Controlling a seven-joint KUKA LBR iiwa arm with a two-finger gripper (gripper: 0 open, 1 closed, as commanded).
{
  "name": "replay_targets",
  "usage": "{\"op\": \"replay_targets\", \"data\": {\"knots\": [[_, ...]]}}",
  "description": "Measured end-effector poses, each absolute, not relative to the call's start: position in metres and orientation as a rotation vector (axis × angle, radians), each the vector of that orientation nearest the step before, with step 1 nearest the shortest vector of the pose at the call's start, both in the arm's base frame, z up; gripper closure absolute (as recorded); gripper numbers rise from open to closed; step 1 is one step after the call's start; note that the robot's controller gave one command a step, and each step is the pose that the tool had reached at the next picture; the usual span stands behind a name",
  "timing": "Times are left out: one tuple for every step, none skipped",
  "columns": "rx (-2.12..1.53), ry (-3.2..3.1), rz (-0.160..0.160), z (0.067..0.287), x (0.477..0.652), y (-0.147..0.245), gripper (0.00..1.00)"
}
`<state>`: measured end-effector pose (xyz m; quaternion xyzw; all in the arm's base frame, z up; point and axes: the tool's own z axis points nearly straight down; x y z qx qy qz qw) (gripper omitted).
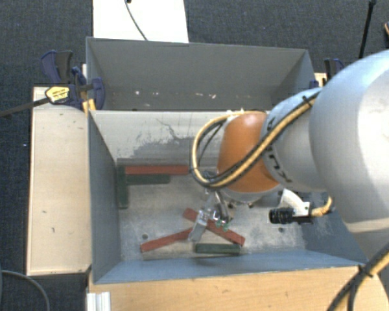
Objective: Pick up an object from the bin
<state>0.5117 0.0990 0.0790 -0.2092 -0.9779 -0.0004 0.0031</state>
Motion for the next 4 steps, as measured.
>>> {"op": "replay_targets", "data": {"knots": [[-0.660, -3.072, 0.000, 0.082, 0.514, 0.096, 1.00], [-0.547, -3.098, -0.001, 0.083, 0.518, 0.091, 1.00], [-0.545, -3.098, -0.001, 0.083, 0.518, 0.091, 0.00], [-0.472, -3.116, -0.004, 0.196, 0.520, 0.069, 0.00]]}}
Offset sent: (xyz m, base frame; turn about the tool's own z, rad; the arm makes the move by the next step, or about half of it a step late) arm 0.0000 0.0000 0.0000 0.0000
